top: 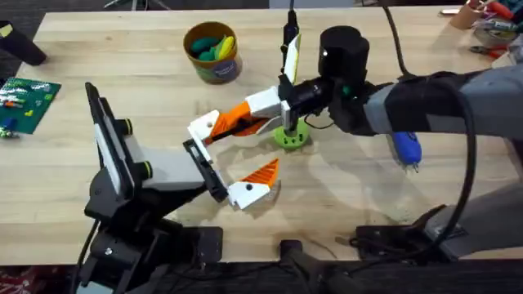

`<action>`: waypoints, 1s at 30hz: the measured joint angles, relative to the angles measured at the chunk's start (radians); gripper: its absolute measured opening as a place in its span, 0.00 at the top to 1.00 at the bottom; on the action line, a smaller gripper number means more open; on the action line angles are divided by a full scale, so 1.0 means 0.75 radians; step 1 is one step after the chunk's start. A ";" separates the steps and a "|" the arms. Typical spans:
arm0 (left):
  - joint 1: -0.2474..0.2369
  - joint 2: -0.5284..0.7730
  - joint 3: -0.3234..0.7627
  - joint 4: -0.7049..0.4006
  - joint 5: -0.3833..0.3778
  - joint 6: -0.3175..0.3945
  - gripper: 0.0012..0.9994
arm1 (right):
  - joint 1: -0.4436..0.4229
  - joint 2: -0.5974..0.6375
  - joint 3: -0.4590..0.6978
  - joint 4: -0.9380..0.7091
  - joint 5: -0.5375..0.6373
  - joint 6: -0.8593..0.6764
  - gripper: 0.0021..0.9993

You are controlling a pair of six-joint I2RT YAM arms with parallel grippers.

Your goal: Pick up the gripper from the table and insert it into the empty holder that is missing its gripper. Then pick up a screw, insert it into the mounting hole, and use the screwdriver to tighten it. Finally, clean up the table by picking up the vegetable and placing it into the bucket.

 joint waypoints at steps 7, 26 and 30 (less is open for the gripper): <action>0.000 0.000 0.000 0.002 -0.007 0.004 0.01 | -0.001 0.014 0.030 -0.013 -0.025 0.000 0.98; 0.001 0.000 0.002 -0.006 0.035 0.041 0.01 | -0.016 0.087 0.103 -0.028 -0.147 -0.001 0.98; 0.001 0.000 0.002 -0.009 0.072 0.045 0.01 | -0.022 0.095 0.108 -0.027 -0.191 -0.016 0.98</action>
